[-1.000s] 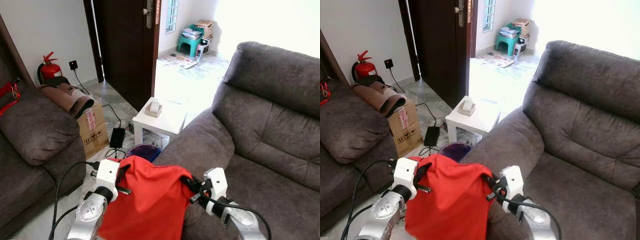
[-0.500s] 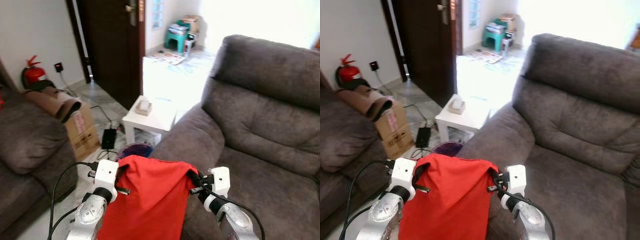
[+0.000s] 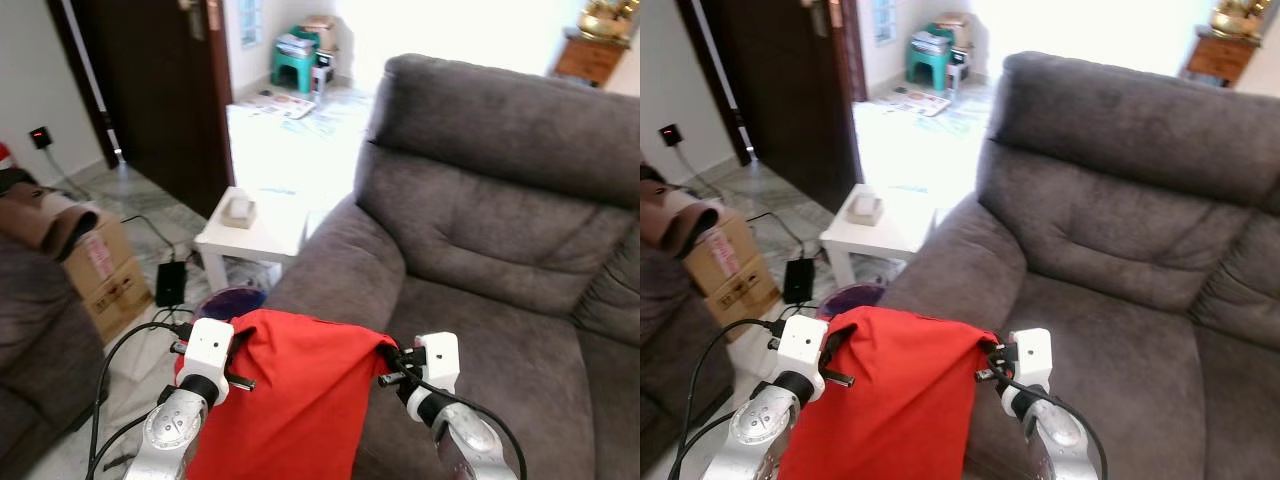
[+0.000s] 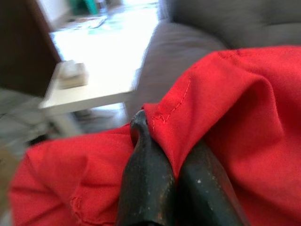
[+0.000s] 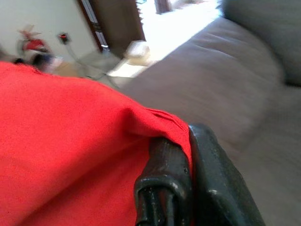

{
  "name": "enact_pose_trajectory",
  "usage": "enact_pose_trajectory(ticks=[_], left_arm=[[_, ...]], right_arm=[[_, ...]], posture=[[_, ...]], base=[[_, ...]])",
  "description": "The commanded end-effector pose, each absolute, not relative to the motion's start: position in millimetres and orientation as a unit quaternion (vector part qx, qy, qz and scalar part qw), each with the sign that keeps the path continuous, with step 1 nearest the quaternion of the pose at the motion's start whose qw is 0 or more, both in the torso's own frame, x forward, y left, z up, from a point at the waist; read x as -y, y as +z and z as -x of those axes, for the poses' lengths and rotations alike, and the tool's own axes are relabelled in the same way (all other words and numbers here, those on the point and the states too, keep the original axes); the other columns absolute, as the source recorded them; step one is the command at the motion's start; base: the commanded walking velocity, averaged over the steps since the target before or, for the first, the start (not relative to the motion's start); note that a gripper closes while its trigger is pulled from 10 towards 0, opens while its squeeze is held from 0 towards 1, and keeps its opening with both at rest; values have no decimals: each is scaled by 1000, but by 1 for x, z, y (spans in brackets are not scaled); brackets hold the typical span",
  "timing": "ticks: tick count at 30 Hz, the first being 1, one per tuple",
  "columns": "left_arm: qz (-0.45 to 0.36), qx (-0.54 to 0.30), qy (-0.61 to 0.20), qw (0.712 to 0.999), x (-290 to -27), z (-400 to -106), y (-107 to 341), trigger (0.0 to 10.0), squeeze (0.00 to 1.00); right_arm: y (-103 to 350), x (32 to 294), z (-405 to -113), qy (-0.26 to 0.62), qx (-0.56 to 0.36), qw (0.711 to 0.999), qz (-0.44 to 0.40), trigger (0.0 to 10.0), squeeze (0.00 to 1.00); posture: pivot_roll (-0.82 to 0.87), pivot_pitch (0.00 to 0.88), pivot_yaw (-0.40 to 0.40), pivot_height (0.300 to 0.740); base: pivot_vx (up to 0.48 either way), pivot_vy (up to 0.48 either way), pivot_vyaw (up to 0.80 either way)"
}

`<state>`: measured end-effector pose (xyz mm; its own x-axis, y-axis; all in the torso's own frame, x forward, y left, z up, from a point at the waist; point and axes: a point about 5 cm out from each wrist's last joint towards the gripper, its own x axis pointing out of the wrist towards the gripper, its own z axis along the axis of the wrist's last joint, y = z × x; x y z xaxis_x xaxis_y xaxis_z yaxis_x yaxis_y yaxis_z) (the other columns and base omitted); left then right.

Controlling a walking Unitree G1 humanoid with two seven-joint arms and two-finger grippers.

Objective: Move the pillow to the sofa from floor

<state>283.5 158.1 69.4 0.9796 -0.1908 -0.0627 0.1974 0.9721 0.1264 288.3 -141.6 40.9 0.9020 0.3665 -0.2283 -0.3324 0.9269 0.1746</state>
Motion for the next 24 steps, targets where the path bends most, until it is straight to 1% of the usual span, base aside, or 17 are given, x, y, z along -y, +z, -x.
enact_pose_trajectory(ticks=[1,17,21,22,24], left_arm=[[-70,-5,-120,990,-150,-285,78,10000,0],[-60,3,-127,990,-150,-283,81,10000,0],[-70,3,-124,990,-151,-283,81,10000,0],[-69,3,-123,990,-152,-283,81,10000,0],[-70,4,-123,990,-153,-283,82,10000,0]], right_arm=[[61,153,-300,147,-77,984,-68,10000,0],[59,157,-300,135,-77,986,-62,10000,0],[61,157,-302,129,-68,988,-55,10000,0],[62,157,-303,127,-68,988,-59,10000,0],[63,156,-304,127,-64,988,-66,10000,0]], posture=[[134,2,-51,740],[128,0,-47,740],[132,0,-47,740],[133,0,-47,740],[133,0,-47,740]], base=[[0,0,-800],[0,0,-800],[0,0,-800],[0,0,-587],[0,0,0]])
